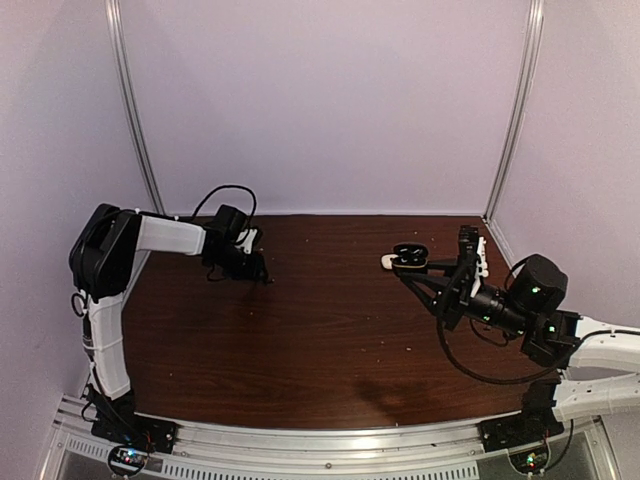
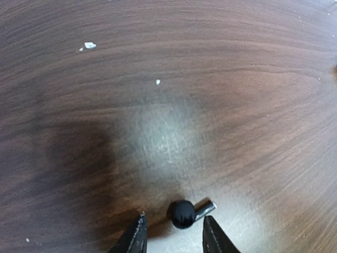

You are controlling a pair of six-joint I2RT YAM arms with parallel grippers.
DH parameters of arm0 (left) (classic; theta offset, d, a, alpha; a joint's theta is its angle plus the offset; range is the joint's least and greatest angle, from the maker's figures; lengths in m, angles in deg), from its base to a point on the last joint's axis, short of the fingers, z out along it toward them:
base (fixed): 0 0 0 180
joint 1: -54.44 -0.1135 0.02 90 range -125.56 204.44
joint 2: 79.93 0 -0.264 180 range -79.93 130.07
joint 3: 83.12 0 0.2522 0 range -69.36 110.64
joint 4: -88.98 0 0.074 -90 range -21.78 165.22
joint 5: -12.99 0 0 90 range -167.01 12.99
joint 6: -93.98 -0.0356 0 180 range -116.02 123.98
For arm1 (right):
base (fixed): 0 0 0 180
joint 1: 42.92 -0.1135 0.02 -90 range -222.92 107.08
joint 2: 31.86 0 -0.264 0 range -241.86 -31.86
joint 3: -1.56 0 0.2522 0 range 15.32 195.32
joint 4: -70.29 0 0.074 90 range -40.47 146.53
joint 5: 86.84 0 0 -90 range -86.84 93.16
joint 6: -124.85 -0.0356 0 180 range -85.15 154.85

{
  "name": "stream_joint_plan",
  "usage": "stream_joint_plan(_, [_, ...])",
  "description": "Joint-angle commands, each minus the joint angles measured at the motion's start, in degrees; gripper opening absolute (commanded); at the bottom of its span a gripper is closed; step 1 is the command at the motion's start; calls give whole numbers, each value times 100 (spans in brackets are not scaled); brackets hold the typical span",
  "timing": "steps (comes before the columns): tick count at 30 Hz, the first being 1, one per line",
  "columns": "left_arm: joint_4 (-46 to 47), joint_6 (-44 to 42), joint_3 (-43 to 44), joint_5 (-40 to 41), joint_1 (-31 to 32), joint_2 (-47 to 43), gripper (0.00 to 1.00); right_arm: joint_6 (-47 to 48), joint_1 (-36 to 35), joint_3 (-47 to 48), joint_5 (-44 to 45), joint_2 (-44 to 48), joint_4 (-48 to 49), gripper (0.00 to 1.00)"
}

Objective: Insert the wireless bluetooth earbuds into the charging case
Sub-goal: Move the left earbud to the center of the board.

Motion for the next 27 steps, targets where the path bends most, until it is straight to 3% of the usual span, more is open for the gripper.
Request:
stream_joint_plan(1, [277, 120, 240, 103, 70, 230, 37, -3, 41, 160, 54, 126, 45, 0])
stream_joint_plan(15, [216, -287, 326, 124, 374, 439, 24, 12, 45, 154, 79, 209, -46, 0])
stream_joint_plan(27, [-262, -2441, 521, -401, 1366, 428, 14, -30, 41, 189, 59, 277, -101, 0])
